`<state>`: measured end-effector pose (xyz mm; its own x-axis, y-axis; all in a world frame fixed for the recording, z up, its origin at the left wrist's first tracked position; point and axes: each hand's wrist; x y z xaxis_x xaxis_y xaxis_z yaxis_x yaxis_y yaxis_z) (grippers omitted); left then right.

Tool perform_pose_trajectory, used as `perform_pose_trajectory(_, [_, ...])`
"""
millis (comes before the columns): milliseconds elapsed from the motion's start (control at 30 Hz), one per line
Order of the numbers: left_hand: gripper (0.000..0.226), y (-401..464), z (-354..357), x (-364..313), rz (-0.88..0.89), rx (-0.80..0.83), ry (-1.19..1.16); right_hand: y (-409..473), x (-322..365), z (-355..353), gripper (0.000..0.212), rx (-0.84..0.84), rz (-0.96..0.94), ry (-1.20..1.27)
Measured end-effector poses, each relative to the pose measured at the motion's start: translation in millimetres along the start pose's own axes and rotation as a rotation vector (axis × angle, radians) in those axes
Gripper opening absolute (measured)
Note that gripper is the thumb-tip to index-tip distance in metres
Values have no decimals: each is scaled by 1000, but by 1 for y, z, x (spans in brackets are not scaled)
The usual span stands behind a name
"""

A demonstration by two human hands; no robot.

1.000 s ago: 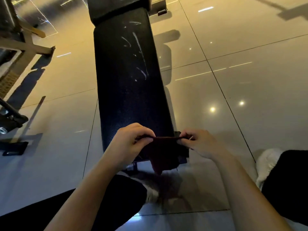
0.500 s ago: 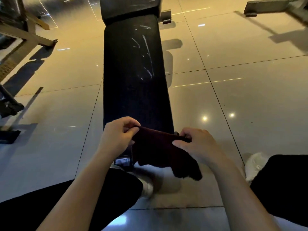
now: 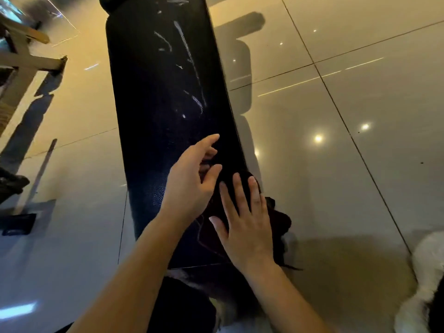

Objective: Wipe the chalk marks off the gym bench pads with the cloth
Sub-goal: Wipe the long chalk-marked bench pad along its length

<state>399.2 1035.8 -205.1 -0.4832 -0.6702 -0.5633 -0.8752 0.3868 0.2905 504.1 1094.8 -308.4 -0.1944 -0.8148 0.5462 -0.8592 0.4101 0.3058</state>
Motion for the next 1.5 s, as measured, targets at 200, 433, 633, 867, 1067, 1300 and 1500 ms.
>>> perform_pose_trajectory(200, [45, -5, -6, 49, -107, -237, 110, 13, 7, 7, 64, 20, 139, 20])
perform_pose_trajectory(433, [46, 8, 22, 58, 34, -198, 345, 32, 5, 5, 62, -8, 228, 137])
perform_pose_trajectory(633, [48, 1, 29, 88, 47, -137, 417, 60, 2, 7, 66, -34, 335, 264])
perform_pose_trajectory(867, [51, -5, 38, 92, -6, -187, 419, 120, -1, 10, 73, 33, 446, 479])
perform_pose_trajectory(1067, [51, -3, 38, 92, -10, -150, 457, 207, -6, 22, 70, 59, 459, 643])
perform_pose_trajectory(1300, [49, 0, 39, 94, -11, -152, 465, 224, -8, 21, 75, 97, 470, 671])
perform_pose_trajectory(1500, [50, -1, 36, 92, -8, -114, 451, 176, -10, 8, 80, 181, 498, 611])
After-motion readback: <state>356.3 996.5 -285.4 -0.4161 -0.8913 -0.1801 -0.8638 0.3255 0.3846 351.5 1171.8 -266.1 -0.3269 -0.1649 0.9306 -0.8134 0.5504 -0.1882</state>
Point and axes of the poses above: each hand's wrist, its own y-axis towards the middle knuckle, its own z-axis out of the palm, x = y × z, and after that the axes turned 11 degrees about -x, right-handed
